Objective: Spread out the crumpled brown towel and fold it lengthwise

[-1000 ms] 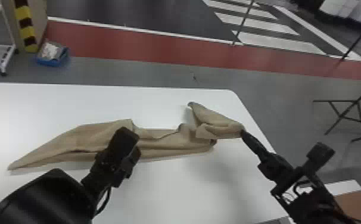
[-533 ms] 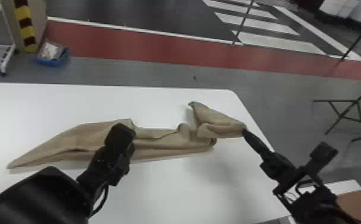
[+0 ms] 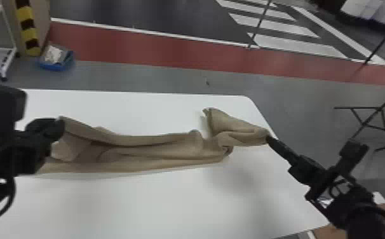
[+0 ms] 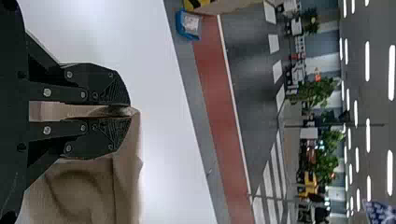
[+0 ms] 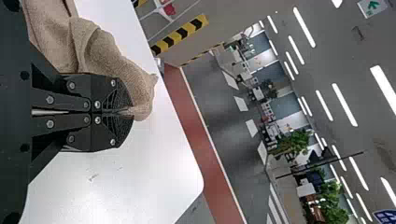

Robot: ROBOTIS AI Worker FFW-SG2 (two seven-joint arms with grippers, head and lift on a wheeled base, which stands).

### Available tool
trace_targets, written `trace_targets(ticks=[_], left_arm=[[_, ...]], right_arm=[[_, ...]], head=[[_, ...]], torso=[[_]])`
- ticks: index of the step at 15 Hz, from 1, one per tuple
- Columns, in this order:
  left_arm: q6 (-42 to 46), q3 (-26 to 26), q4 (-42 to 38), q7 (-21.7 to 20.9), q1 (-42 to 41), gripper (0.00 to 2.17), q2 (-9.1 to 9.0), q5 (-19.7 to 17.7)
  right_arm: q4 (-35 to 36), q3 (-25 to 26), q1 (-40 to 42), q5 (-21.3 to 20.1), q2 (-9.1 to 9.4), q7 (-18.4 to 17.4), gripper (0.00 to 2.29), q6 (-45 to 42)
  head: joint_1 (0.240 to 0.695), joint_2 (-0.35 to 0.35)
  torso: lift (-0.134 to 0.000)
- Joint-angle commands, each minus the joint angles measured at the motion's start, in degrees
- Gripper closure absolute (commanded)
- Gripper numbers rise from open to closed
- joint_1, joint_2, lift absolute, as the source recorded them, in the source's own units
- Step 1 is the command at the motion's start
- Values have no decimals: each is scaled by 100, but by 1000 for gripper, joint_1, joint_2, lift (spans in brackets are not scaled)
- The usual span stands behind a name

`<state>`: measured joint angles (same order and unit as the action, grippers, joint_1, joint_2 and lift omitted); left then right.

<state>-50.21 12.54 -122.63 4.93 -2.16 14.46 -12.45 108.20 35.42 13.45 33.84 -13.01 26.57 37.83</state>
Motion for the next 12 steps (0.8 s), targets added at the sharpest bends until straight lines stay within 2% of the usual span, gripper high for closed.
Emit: trace_targets(ticks=[1, 3, 6, 7, 9, 11, 12], left_arm=[[-108, -999, -648, 35, -329, 1028, 128, -530], [-266, -1579, -946, 43, -435, 1028, 216, -864], [-336, -2098, -1087, 35, -470, 1028, 383, -1189], [-336, -2151, -1096, 43, -444, 1028, 444, -1242], [-336, -2221, -1052, 52, -241, 1028, 567, -1347], [-319, -2291, -894, 149, -83, 1028, 778, -1497], [-284, -2335, -744, 166, 22, 1028, 848, -1576]], right_arm=[[324, 9, -150, -264, -202, -3, 1652, 661], [685, 9, -282, -536, -334, -12, 1652, 1188], [1010, 0, -528, -475, -325, -108, 1652, 1399], [1080, -44, -607, -475, -255, -108, 1652, 1399], [1089, -106, -888, -572, 70, -170, 1652, 1381], [957, -123, -1082, -686, 237, -258, 1652, 1206], [834, -167, -1178, -809, 264, -258, 1652, 1170]], head=[[695, -344], [695, -268], [695, -217], [695, -200], [677, -157], [654, -134], [645, -126]], torso=[[-128], [-128], [-128], [-128], [-128], [-128], [-128]])
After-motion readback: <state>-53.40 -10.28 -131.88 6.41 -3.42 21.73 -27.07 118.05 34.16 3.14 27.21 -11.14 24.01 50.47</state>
